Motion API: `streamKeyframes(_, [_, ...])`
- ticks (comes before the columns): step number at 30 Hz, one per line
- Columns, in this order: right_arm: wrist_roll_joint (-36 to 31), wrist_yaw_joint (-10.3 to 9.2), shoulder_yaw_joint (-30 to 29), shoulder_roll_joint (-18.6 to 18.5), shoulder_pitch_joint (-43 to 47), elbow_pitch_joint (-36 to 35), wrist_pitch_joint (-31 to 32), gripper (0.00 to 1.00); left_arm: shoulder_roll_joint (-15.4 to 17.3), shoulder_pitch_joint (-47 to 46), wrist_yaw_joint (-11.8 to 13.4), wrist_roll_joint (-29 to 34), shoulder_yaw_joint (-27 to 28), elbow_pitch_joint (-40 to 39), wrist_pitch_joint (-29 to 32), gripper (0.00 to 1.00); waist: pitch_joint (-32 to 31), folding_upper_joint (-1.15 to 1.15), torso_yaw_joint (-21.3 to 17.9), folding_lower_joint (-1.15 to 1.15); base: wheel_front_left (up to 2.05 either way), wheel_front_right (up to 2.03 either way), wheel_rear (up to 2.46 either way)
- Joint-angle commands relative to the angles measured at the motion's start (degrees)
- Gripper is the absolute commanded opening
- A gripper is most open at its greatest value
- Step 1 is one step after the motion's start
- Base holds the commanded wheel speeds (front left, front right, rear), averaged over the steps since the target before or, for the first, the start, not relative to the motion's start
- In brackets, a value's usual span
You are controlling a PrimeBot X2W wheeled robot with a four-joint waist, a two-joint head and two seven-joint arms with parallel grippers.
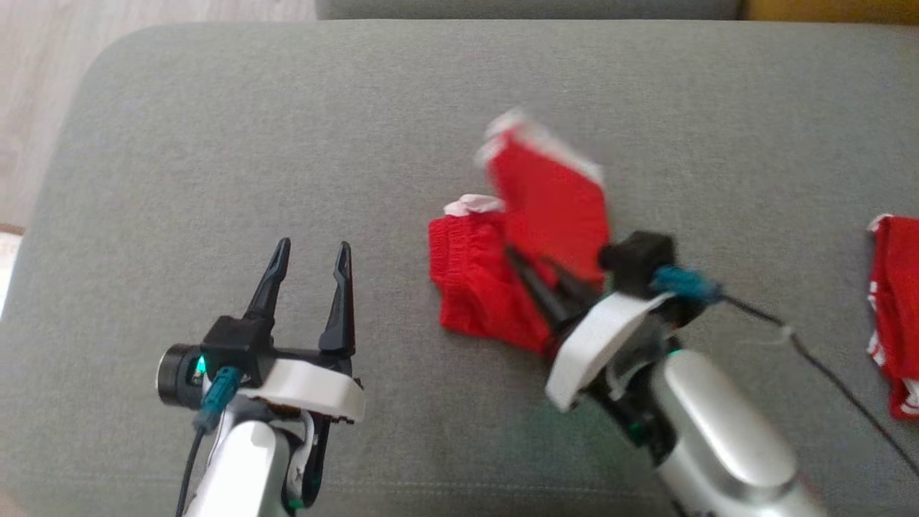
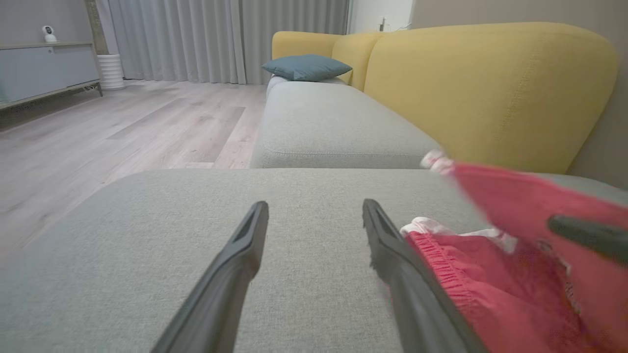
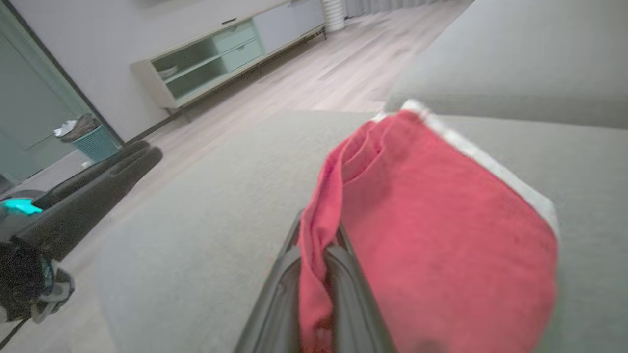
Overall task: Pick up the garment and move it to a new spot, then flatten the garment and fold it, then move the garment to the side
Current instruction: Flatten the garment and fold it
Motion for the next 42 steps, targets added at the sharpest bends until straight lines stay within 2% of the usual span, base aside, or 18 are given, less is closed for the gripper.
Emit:
streamKeyframes(1, [1.26, -0.04, 2.48, 1.36, -1.7, -0.63, -0.71, 0.0, 0.43, -0.98, 0.36, -0.44, 1.39, -1.7, -0.3, 1.0, 0.1, 0.0, 0.78, 0.0, 0.0, 0.0, 0.0])
streamKeyframes(6, [4.8, -0.04, 8.47, 2.37, -3.13, 5.51, -2.38, 0.0, 0.43, -0.85, 0.72, -0.9, 1.01, -1.78, -0.3, 1.0, 0.73, 0.0, 1.9, 0.0, 0.0, 0.0, 0.0])
streamKeyframes(7, [5.21, -0.04, 9.29, 2.46, -3.42, 6.54, -2.96, 0.61, 0.43, -0.86, 0.82, -0.98, 0.93, -1.82, -0.3, 1.0, 0.85, 0.0, 2.0, 0.0, 0.0, 0.0, 0.0])
streamKeyframes(8, [5.55, -0.04, 9.95, 2.54, -3.72, 7.37, -3.68, 1.0, 0.43, -0.87, 0.92, -1.09, 0.9, -1.84, -0.3, 1.0, 0.93, 0.0, 2.04, 0.0, 0.0, 0.0, 0.0])
streamKeyframes(14, [5.76, -0.04, 13.25, 2.57, -5.99, 7.06, -10.92, 1.0, 0.43, -0.93, 1.42, -1.09, 1.18, -1.89, -0.3, 1.0, 1.22, 0.0, 1.27, 0.0, 0.0, 0.0, 0.0])
streamKeyframes(18, [5.07, -0.04, 11.58, 0.39, -6.01, 3.53, -16.09, 1.0, 0.43, -0.88, 1.39, -0.66, 1.74, -1.87, -0.3, 1.0, 0.85, 0.0, -0.11, 0.0, 0.0, 0.0, 0.0])
streamKeyframes(21, [4.08, -0.04, 5.94, -1.92, -4.21, 1.33, -17.96, 1.0, 0.44, -0.72, 1.4, -0.22, 2.18, -1.94, -0.3, 1.0, 0.32, 0.0, -1.25, 0.0, 0.0, 0.0, 0.0])
streamKeyframes(26, [0.63, -0.04, -8.54, -4.58, 2.01, -1.57, -17.8, 1.0, 0.7, -0.09, 1.46, 0.26, 3.2, -2.2, -0.3, 1.0, -0.62, 0.0, -3.37, 0.0, 0.0, 0.0, 0.0])
streamKeyframes(32, [-3.97, -0.04, -22.36, -4.11, 10.31, -6.45, -14.95, 1.0, 1.48, 0.76, 1.45, 0.94, 4.16, -2.17, -0.3, 1.0, -1.86, 0.0, -5.41, 0.0, 0.0, 0.0, 0.0])
streamKeyframes(36, [-6.3, -0.04, -26.2, -2.77, 14.04, -10.19, -12.58, 1.0, 2.42, 1.6, 2.02, 1.61, 4.97, -2.33, -0.3, 1.0, -3.07, 0.0, -6.24, 0.0, 0.0, 0.0, 0.0])
streamKeyframes(42, [-7.86, -0.04, -27.56, -1.53, 18.44, -14.59, -9.32, 1.0, 3.85, 4.28, 2.5, 1.61, 5.86, -2.79, -0.3, 1.0, -5.46, 0.0, -6.4, 0.0, 0.0, 0.0, 0.0])
